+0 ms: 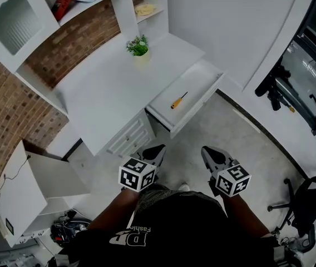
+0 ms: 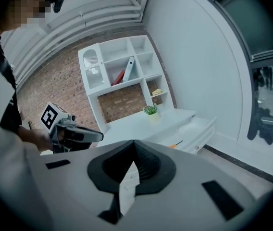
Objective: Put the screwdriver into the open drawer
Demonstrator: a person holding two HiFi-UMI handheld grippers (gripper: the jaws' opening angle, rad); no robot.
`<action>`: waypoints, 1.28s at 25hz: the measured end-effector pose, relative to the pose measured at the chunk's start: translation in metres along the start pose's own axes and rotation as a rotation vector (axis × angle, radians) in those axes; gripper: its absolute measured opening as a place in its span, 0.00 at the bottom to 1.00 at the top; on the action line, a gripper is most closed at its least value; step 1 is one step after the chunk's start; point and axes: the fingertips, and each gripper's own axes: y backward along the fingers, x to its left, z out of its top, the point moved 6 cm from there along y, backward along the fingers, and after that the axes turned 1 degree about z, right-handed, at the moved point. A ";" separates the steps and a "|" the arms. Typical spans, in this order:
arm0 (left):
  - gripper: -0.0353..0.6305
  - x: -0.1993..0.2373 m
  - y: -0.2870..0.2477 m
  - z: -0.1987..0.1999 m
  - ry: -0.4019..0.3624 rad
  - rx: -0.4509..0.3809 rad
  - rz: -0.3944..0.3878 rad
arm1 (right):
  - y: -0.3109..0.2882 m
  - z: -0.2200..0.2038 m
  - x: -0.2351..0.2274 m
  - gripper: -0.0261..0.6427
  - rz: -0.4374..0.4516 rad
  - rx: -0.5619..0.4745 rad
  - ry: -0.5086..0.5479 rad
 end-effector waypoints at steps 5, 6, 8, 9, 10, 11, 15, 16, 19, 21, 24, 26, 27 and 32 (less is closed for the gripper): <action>0.08 0.020 0.011 0.014 -0.016 -0.007 0.001 | -0.014 0.012 0.012 0.05 -0.018 -0.010 -0.002; 0.08 0.026 0.014 0.016 -0.019 -0.006 0.001 | -0.019 0.014 0.014 0.05 -0.024 -0.013 -0.002; 0.08 0.037 0.018 0.017 -0.018 0.003 -0.003 | -0.028 0.016 0.020 0.05 -0.032 -0.020 -0.019; 0.08 0.042 0.020 0.017 -0.018 0.009 -0.006 | -0.033 0.017 0.024 0.05 -0.033 -0.022 -0.027; 0.08 0.047 0.022 0.017 -0.019 0.014 -0.011 | -0.037 0.018 0.027 0.05 -0.034 -0.023 -0.029; 0.08 0.052 0.022 0.018 -0.022 0.017 -0.016 | -0.040 0.019 0.030 0.05 -0.037 -0.024 -0.026; 0.08 0.068 0.022 0.023 -0.035 0.022 -0.037 | -0.052 0.022 0.036 0.05 -0.054 -0.029 -0.033; 0.08 0.071 0.022 0.025 -0.037 0.023 -0.041 | -0.055 0.021 0.037 0.05 -0.059 -0.026 -0.037; 0.08 0.081 0.024 0.027 -0.042 0.029 -0.054 | -0.063 0.020 0.040 0.05 -0.074 -0.020 -0.041; 0.08 0.086 0.025 0.026 -0.046 0.037 -0.061 | -0.068 0.021 0.041 0.05 -0.083 -0.021 -0.042; 0.08 0.093 0.024 0.025 -0.050 0.045 -0.072 | -0.075 0.022 0.044 0.05 -0.089 -0.019 -0.039; 0.08 0.096 0.024 0.026 -0.051 0.046 -0.080 | -0.078 0.023 0.046 0.05 -0.087 -0.018 -0.038; 0.08 0.097 0.023 0.027 -0.052 0.046 -0.085 | -0.079 0.024 0.046 0.05 -0.085 -0.019 -0.039; 0.08 0.102 0.021 0.027 -0.056 0.055 -0.094 | -0.087 0.025 0.047 0.05 -0.077 -0.006 -0.038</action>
